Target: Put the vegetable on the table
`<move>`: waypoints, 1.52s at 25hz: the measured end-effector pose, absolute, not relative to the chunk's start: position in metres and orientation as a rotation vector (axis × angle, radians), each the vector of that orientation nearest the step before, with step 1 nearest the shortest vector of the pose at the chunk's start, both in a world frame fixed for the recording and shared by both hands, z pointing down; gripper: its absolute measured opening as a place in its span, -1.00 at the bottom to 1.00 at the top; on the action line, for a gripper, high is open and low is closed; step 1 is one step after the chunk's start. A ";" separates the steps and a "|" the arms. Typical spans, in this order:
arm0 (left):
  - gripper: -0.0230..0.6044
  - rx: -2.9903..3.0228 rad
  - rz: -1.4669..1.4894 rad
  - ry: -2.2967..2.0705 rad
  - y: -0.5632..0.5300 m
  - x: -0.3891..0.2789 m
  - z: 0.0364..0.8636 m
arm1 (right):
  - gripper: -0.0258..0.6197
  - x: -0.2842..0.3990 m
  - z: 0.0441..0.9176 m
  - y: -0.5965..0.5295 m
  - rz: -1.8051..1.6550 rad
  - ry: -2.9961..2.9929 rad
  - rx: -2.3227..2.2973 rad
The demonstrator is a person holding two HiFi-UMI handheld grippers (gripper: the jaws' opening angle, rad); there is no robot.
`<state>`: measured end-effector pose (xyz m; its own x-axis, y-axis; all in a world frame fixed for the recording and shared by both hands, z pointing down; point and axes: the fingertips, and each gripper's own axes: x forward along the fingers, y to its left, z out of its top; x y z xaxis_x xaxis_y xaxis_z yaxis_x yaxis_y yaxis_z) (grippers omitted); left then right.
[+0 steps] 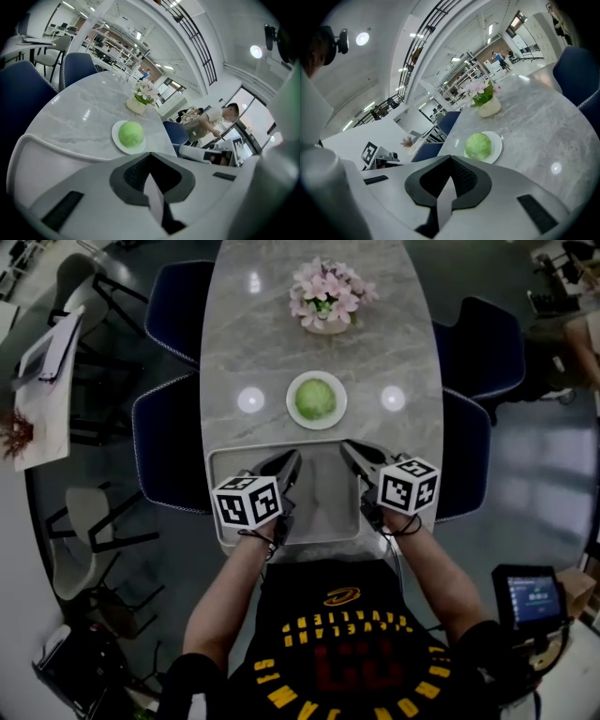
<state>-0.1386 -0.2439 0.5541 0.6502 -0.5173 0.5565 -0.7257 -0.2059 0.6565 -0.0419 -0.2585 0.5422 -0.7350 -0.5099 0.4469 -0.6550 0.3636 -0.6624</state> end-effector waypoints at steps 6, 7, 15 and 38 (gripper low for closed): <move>-0.93 1.875 0.289 -0.981 -0.200 -0.138 0.549 | -0.91 -0.052 0.537 -0.226 1.232 -2.422 1.048; -0.93 1.880 0.291 -0.982 -0.194 -0.138 0.546 | -0.91 -0.052 0.536 -0.222 1.218 -2.411 1.053; -0.93 1.998 0.259 -0.953 -0.165 -0.119 0.497 | -0.91 -0.049 0.495 -0.200 1.118 -2.472 1.098; -0.93 2.200 0.143 -0.974 -0.128 -0.101 0.405 | -0.91 -0.063 0.388 -0.157 0.842 -2.713 1.168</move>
